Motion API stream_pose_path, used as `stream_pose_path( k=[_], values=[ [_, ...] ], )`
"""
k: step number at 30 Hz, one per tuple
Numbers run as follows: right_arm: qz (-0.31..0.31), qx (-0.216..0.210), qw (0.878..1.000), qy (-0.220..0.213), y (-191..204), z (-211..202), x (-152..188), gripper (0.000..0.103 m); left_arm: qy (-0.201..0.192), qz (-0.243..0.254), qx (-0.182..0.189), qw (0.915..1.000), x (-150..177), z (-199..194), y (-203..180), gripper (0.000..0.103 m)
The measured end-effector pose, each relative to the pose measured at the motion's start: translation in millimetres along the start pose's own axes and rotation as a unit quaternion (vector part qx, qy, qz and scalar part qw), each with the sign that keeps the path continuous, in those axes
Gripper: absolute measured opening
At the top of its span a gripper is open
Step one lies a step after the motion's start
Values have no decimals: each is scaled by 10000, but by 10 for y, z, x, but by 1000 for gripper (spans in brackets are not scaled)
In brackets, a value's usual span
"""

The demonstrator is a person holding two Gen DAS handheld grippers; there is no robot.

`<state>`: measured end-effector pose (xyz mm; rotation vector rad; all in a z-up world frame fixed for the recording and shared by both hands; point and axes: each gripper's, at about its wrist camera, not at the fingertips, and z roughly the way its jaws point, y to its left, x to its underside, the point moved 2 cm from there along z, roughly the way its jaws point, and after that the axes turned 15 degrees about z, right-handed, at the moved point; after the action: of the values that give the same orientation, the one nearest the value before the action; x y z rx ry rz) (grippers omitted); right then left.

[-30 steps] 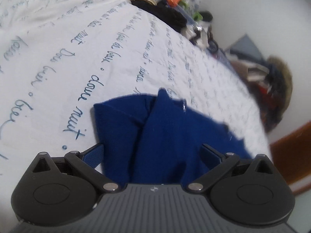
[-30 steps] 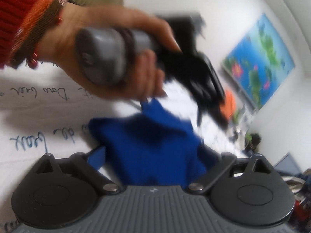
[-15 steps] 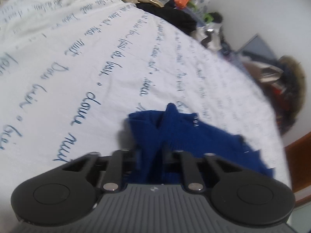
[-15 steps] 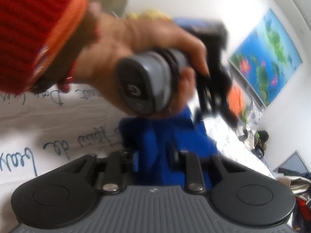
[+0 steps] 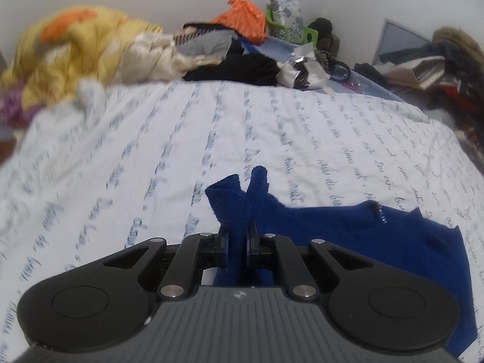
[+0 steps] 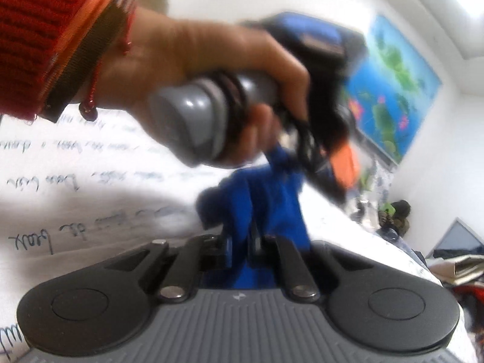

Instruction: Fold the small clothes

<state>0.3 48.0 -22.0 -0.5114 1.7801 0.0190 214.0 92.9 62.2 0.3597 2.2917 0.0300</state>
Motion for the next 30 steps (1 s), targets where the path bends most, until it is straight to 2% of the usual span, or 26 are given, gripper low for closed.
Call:
stream_pose_path(
  k=[5,9,20,30],
  values=[
    [185,233,9992,-268,-199,-198,22,8,-113,358,-261,9990,-177,-106,-369,11],
    [344,393,9980,-361,-408,-284,22,7,-208,587,-321,9975,-285,-166,-639,11],
    [853,997,9908,-335,-915,-596,141,7,-351,979,-148,9945,-564,-217,-1390,11],
    [1424,1464,9789,-79,-1327,-657,334,7,-365,1519,60,9877,-693,-6,-2221,11]
  ],
)
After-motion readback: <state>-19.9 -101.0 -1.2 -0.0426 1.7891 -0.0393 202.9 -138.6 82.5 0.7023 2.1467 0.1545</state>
